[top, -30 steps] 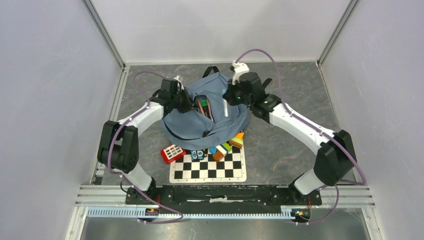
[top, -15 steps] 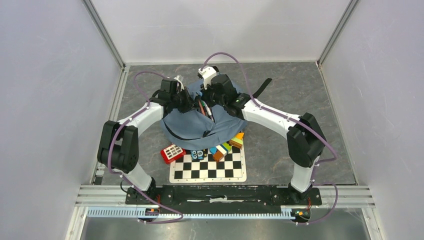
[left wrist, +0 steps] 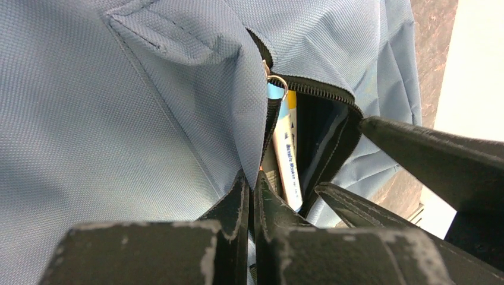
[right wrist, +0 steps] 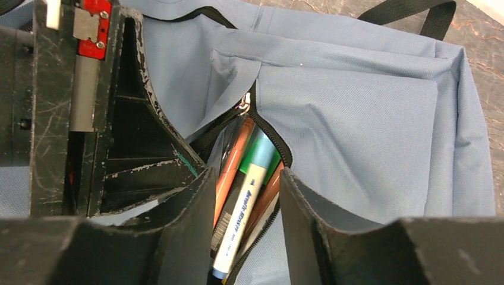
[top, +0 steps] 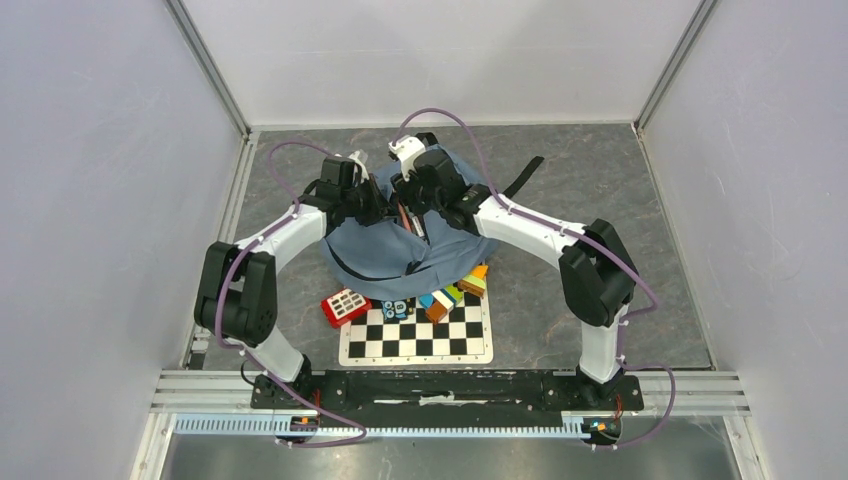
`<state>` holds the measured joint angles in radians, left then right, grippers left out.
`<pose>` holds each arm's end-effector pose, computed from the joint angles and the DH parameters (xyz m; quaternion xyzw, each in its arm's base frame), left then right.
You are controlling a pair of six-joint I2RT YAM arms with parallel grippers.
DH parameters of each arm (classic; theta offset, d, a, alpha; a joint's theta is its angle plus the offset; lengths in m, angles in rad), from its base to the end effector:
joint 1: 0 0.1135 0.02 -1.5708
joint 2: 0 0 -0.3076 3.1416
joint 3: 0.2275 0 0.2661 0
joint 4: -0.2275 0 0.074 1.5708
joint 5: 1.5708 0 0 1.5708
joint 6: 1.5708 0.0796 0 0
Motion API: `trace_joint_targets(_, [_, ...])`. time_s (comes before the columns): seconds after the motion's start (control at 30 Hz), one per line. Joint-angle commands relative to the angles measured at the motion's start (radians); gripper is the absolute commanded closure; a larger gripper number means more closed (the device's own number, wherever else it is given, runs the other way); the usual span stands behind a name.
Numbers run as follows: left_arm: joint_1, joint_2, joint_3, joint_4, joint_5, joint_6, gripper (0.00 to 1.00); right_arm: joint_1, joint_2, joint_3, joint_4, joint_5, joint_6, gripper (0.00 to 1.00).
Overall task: Pack the student bag
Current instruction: Place the stationery in the student bag.
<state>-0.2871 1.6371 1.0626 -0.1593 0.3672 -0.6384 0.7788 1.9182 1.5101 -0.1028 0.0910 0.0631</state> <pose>0.3763 -0.1409 0.2306 -0.0839 0.8975 -0.3276 0.2831 0.3753 0.3602 0.2800 -0.2804 0.8154 0.1705 0.4769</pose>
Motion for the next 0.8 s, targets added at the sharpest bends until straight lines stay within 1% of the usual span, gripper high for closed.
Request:
trace_joint_targets(0.0, [-0.006,-0.061,0.031,-0.049,0.064,0.055,0.95,0.005,-0.058,0.087,-0.045,0.039,0.030,0.49])
trace_joint_targets(0.1, [-0.004,-0.065,0.045,-0.073,0.058,0.068,0.87,-0.002,-0.086,0.112,-0.081,0.037,0.080,0.41])
trace_joint_targets(0.17, [-0.004,-0.075,0.056,-0.086,0.058,0.076,0.83,-0.016,-0.094,0.125,-0.109,0.023,0.142,0.37])
trace_joint_targets(0.33, [-0.001,-0.147,0.062,-0.124,0.019,0.099,0.67,-0.059,-0.083,0.130,-0.121,-0.079,0.322,0.36])
trace_joint_targets(0.4, [0.004,-0.177,0.062,-0.149,0.005,0.102,0.59,-0.068,-0.059,0.149,-0.123,-0.122,0.366,0.39])
trace_joint_targets(0.53, [0.024,-0.217,0.062,-0.209,-0.020,0.094,0.51,-0.078,-0.008,0.178,-0.132,-0.193,0.442,0.46])
trace_joint_targets(0.63, [0.046,-0.237,0.070,-0.254,-0.050,0.075,0.39,-0.078,0.028,0.194,-0.130,-0.234,0.489,0.54])
trace_joint_targets(0.77, [0.080,-0.245,0.096,-0.289,-0.050,0.026,0.18,-0.074,0.062,0.190,-0.120,-0.259,0.527,0.59])
